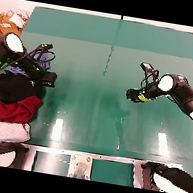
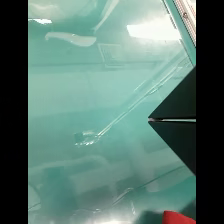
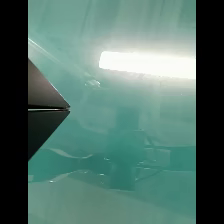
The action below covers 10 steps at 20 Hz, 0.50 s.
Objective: Fold the shirts.
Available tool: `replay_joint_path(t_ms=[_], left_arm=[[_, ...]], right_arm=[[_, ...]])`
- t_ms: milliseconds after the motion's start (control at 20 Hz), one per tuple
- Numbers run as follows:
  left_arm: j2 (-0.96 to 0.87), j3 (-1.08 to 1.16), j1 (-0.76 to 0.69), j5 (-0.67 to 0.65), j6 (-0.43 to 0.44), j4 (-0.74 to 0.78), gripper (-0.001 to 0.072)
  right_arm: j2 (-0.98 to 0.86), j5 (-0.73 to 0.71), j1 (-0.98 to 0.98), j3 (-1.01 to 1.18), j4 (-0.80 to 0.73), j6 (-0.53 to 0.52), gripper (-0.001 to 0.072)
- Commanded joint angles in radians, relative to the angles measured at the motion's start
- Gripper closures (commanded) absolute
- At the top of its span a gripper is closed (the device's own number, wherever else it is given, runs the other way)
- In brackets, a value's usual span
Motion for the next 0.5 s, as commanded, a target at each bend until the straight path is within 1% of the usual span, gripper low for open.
replay_joint_path(t_ms=[0,450], left_arm=[[-0.002,0.0,0.0,0.0,0.0,0.0,0.0678],[-0.002,0.0,0.0,0.017,0.0,-0.003,0.0678]], right_arm=[[-0.002,0.0,0.001,-0.002,0.0,0.0,0.0695],[-0.005,0.0,0.001,-0.002,0.0,0.0,0.0695]])
